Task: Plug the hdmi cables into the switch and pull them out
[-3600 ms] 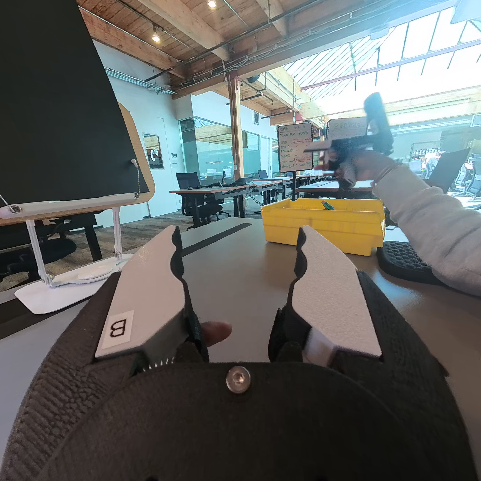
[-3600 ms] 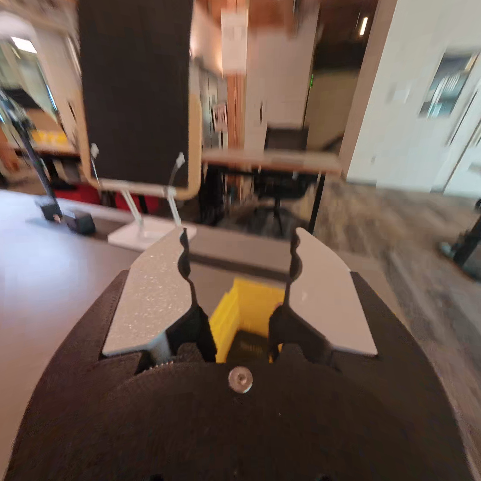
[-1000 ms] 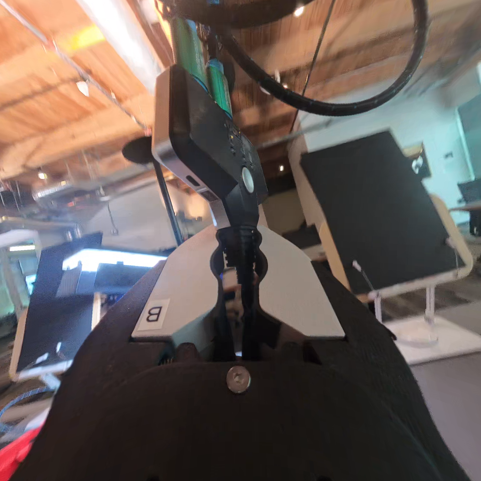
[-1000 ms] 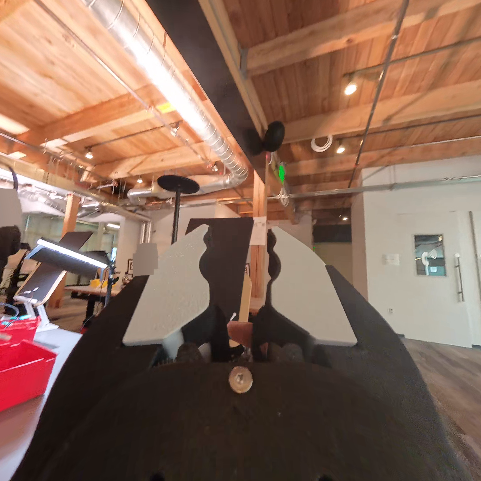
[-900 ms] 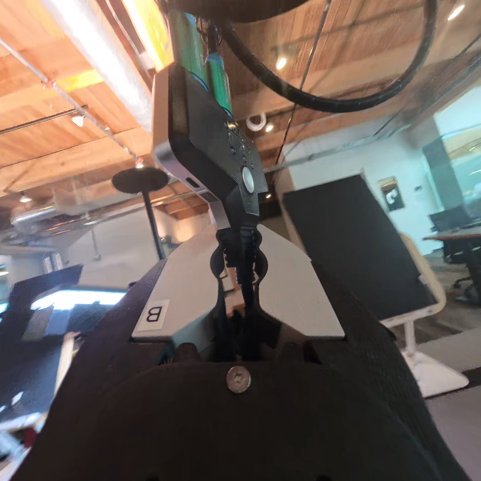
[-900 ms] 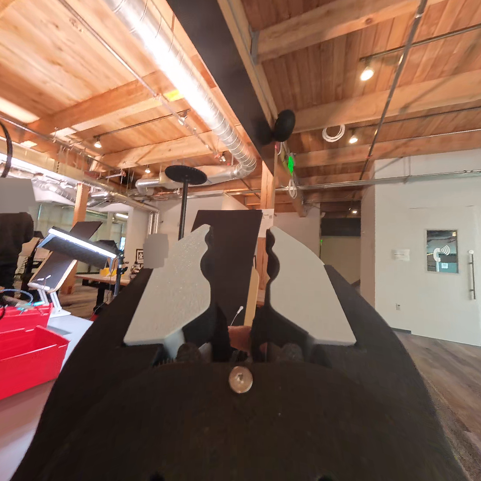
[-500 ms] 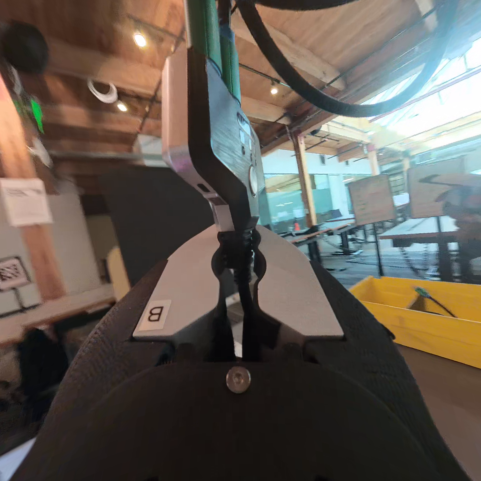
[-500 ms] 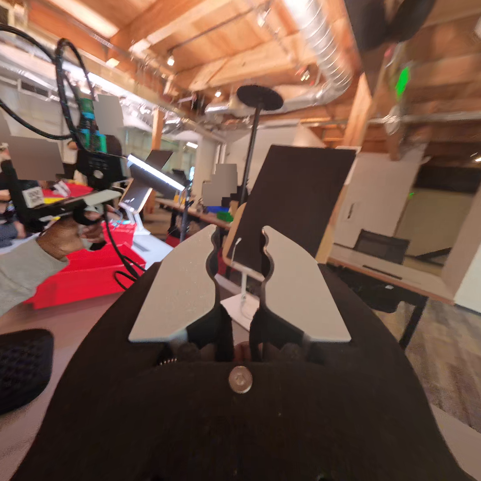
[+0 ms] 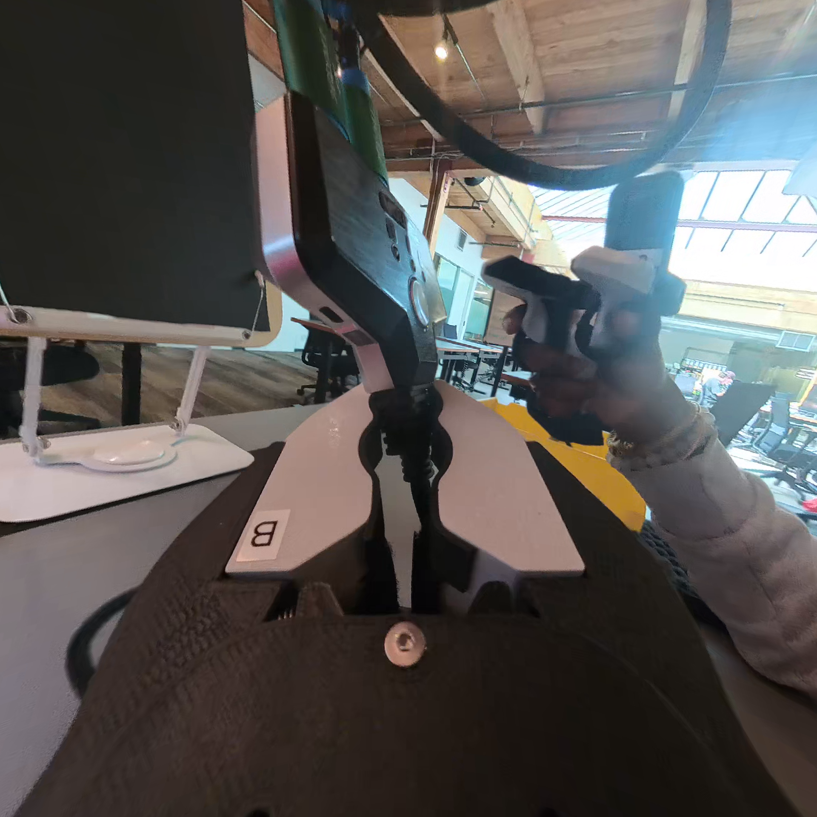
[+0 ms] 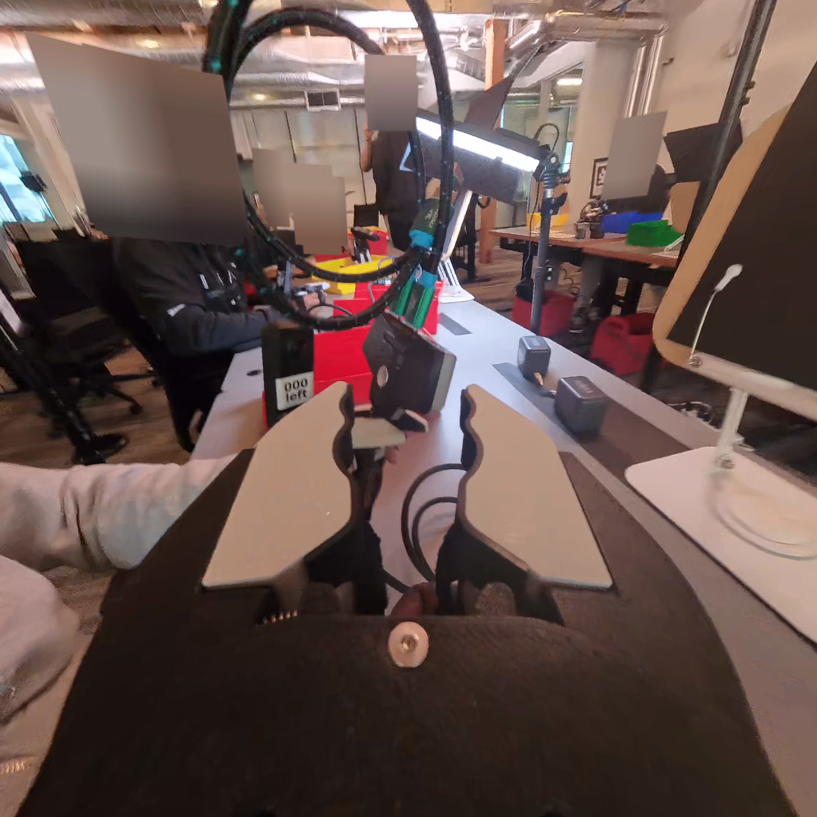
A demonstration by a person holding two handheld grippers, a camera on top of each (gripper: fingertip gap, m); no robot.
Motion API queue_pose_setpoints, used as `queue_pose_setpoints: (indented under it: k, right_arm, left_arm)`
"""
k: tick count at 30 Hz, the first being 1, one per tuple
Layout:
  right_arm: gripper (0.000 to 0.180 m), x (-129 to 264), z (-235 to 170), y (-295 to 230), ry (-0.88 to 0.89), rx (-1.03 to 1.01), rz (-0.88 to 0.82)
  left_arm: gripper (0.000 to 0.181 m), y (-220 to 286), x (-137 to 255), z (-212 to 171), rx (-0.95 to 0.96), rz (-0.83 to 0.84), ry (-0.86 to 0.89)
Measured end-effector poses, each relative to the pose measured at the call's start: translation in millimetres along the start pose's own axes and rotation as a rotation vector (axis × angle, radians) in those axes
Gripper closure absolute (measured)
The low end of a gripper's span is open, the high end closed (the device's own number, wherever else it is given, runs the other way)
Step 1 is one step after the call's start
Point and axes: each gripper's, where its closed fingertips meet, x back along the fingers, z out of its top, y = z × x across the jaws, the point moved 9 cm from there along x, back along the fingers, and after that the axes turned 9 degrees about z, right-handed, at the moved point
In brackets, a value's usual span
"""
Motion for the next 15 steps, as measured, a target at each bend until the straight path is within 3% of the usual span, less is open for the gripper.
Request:
queue_pose_setpoints:
  k: [9,14,15]
  right_arm:
    - [0.128,-23,-37,24,-0.001,-0.113,0.034]
    - [0.145,-15,-34,27,0.102,-0.12,0.027]
    - [0.156,-15,-33,25,0.107,-0.12,0.069]
  left_arm:
    - [0.165,6,-8,-24,0.045,-0.21,-0.132]
    - [0.164,18,-11,-34,-0.029,-0.289,-0.219]
    - [0.164,21,-12,-35,-0.038,-0.298,-0.221]
